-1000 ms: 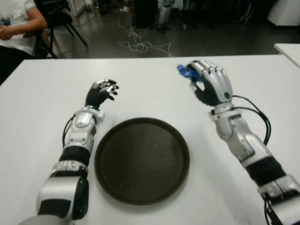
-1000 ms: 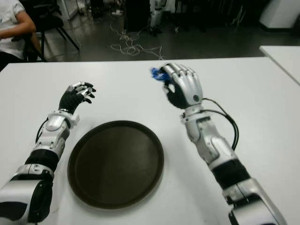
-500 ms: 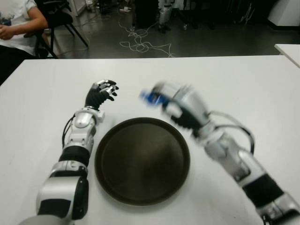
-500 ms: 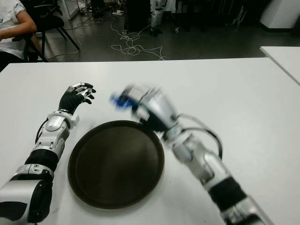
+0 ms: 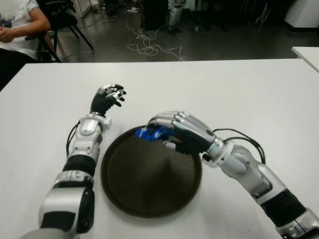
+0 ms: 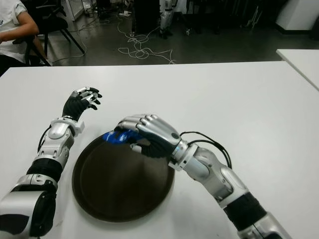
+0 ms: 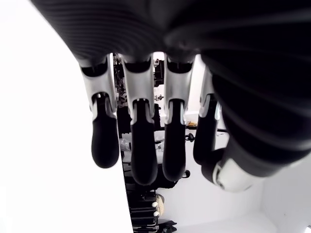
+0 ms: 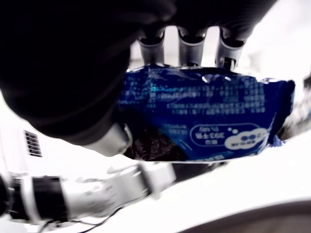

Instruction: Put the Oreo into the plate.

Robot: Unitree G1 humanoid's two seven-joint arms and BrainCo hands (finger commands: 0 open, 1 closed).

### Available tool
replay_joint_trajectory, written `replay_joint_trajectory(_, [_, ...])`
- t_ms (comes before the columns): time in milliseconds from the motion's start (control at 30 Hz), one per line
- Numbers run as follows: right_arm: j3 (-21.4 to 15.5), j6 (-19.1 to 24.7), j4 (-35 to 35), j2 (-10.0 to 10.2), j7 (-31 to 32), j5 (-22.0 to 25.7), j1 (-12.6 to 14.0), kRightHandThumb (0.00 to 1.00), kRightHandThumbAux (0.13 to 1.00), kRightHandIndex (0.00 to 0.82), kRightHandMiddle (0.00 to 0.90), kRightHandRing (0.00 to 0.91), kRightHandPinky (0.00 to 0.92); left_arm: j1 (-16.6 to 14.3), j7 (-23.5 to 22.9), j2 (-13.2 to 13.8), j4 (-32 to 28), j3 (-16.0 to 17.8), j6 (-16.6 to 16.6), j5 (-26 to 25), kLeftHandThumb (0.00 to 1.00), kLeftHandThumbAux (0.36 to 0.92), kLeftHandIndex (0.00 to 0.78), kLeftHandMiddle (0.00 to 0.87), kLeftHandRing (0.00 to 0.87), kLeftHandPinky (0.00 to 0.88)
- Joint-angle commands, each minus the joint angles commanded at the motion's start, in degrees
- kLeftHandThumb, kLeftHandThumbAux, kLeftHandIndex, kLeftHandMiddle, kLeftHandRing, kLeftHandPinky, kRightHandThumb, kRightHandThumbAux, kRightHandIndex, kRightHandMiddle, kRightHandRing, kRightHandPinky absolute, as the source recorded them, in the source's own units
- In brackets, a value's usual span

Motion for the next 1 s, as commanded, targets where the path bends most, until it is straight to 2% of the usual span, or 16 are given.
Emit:
replay_joint_trajectory(67, [-0.3,-1.3,0.8,0.5,0.8,1.5,-0.1,0.692,0.734,0.422,0.682,0.699,0.701,0.0,0.1,0.0,0.0,-0.1,0.0,0.1,0.834,0.672,0.419,0.465,0.512,0.567])
replay_joint_trajectory(167, [-0.9,-1.1,-0.3,0.6,3.5,4.7,0.5,0.694,0.733,0.423,0.689,0.709,0.714,0.1,-0.2,0.1,0.0,-0.2,-0.3,0.2,0.835,0.672,0.419,0.466,0.511,0.566])
replay_joint_trajectory(300, [-1.3,-0.4,-0.5,0.7,6.3,6.5,0.6,0.695,0.733,0.423,0.678,0.698,0.701,0.2,-0.1,0.2,-0.1,-0.3,-0.5,0.4,0.834,0.672,0.419,0.465,0.509,0.564])
replay_joint_trajectory(500, [-2.0,1.4,-1.4,1.3,9.8,8.5,0.7,0.696,0.732,0.424,0.651,0.663,0.652,0.3,0.0,0.2,-0.2,-0.4,-0.7,0.5,0.833,0.672,0.419,0.465,0.509,0.567])
replay_joint_trajectory(667, [-2.6,2.1,-1.2,2.1,10.6,8.2,0.9,0.695,0.731,0.425,0.639,0.647,0.636,0.4,0.1,0.1,-0.4,-0.3,-0.4,0.4,0.833,0.673,0.419,0.464,0.504,0.555])
replay_joint_trajectory(833, [-2.6,0.2,3.4,3.5,9.4,6.8,-0.1,0.694,0.732,0.425,0.626,0.632,0.618,0.4,0.1,0.1,-0.5,-0.3,-0.3,0.3,0.833,0.673,0.419,0.463,0.5,0.546])
replay_joint_trajectory(1000, [-3.0,-2.1,10.8,5.2,7.6,5.8,-1.6,0.693,0.733,0.424,0.618,0.623,0.616,0.5,0.3,0.0,-0.6,-0.4,-0.1,0.4,0.833,0.673,0.419,0.462,0.504,0.554])
